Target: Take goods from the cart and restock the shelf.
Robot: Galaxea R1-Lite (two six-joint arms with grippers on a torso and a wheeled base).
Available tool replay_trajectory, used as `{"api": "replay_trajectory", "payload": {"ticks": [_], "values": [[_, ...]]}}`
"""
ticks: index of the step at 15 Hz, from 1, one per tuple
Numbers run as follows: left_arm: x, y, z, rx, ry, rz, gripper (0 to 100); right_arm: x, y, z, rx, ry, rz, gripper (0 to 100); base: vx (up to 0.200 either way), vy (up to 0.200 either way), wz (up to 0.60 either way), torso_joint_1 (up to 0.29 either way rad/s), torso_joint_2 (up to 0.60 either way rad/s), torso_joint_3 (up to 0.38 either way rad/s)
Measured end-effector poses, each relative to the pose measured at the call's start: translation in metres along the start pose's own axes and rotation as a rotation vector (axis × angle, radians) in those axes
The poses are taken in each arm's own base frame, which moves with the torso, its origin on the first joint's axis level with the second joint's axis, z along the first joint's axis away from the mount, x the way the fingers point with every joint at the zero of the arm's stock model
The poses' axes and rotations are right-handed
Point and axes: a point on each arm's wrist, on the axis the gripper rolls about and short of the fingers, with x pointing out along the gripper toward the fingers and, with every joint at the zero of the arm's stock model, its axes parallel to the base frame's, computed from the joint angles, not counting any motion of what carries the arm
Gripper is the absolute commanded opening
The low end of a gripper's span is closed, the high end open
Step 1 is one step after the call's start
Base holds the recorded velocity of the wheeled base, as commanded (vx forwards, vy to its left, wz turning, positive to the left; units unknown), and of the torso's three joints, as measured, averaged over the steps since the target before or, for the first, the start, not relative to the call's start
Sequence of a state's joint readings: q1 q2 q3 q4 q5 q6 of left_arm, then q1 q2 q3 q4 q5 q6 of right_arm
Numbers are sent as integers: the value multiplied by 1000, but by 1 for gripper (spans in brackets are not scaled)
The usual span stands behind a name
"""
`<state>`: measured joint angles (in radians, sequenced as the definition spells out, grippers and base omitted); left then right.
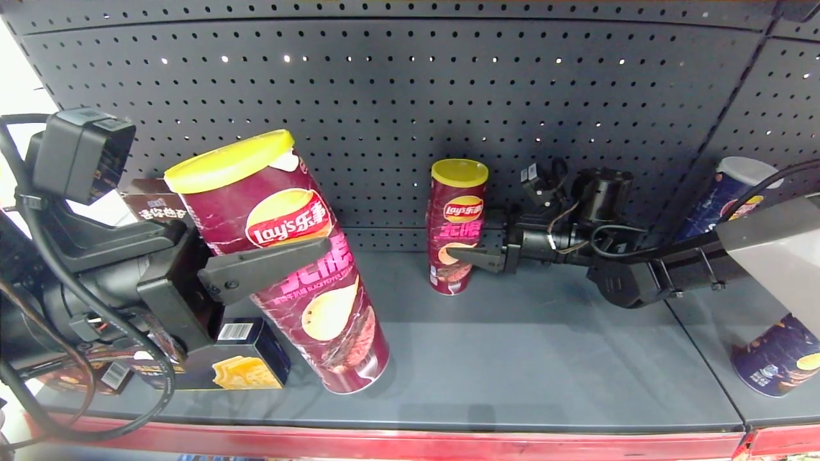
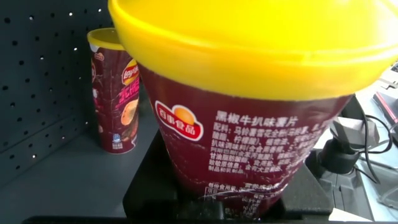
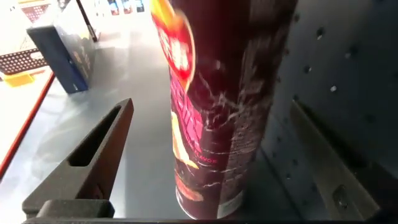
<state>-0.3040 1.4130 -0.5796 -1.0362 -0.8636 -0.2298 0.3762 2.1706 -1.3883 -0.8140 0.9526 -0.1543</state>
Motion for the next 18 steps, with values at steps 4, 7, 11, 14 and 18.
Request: {"api": "replay_trajectory", "payload": {"ticks": [4,7,11,14,18], "values": [[0,0,-1,-3,3,3,0,9,1,-16,23,15,14,100,0,0,0,0,0,0],[0,2,-2,-4,3,6,0,13,-2,-24,31,22,5,100,0,0,0,0,0,0],[0,2,-2,-6,5,6,0,21,-7,-31,26,18,8,100,0,0,0,0,0,0],[0,2,-3,-8,7,7,0,25,-9,-35,24,17,11,0,0,0,0,0,0,0],[0,4,-5,-12,10,13,0,28,-9,-36,21,14,11,0,0,0,0,0,0,0]]}}
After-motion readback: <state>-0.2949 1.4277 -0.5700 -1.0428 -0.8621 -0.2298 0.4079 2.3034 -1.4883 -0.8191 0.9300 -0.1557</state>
